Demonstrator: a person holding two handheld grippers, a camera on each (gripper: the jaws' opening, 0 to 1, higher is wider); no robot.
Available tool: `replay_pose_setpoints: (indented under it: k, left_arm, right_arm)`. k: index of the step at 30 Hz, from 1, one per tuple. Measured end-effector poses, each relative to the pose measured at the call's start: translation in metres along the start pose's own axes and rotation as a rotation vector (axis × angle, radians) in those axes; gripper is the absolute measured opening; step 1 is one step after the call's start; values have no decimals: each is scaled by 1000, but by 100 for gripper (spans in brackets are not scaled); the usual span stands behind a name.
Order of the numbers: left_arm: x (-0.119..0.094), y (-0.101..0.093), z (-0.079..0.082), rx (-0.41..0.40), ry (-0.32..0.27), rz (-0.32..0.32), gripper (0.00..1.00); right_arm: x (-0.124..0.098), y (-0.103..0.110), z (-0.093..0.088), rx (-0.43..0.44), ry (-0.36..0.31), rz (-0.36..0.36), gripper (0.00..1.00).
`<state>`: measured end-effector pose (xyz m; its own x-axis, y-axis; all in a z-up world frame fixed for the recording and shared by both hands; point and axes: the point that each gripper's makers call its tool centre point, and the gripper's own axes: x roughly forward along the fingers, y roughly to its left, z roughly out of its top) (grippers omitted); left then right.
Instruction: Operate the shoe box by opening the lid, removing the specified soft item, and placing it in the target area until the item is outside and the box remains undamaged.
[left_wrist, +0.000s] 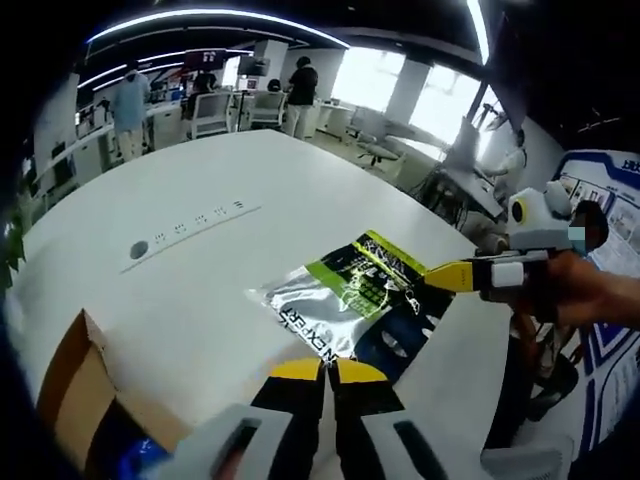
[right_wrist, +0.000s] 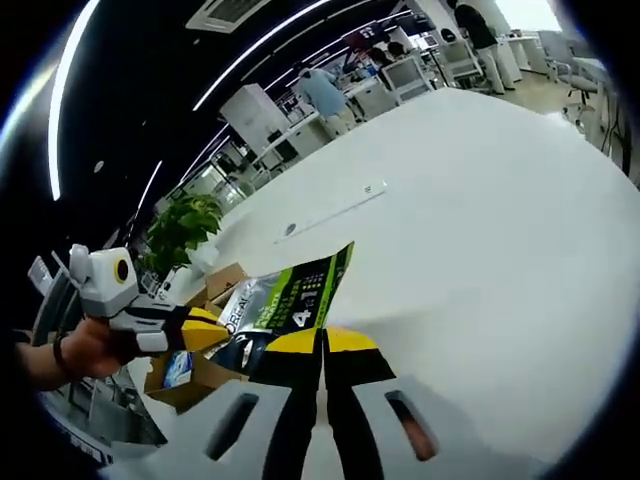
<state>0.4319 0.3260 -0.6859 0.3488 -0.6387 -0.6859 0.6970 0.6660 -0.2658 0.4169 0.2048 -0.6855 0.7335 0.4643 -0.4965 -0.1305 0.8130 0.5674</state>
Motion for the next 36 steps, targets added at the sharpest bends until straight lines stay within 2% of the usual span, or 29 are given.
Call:
replay_pose_setpoints:
  k: [6, 13, 28, 36]
  left_arm:
    - [14, 4, -6, 7, 33, 15, 2]
    - [28, 5, -19, -39, 70, 2, 2]
    - [55, 3, -49, -25, 173, 6, 3]
    - [62, 4, -62, -15, 218, 16, 3]
  right_arm:
    - [9, -12, -9, -1, 36, -14, 0]
    - [16, -26, -23, -16, 87, -32, 0]
    - [30, -52, -48, -22, 172, -69, 0]
    - [34, -58, -55, -33, 197, -72, 0]
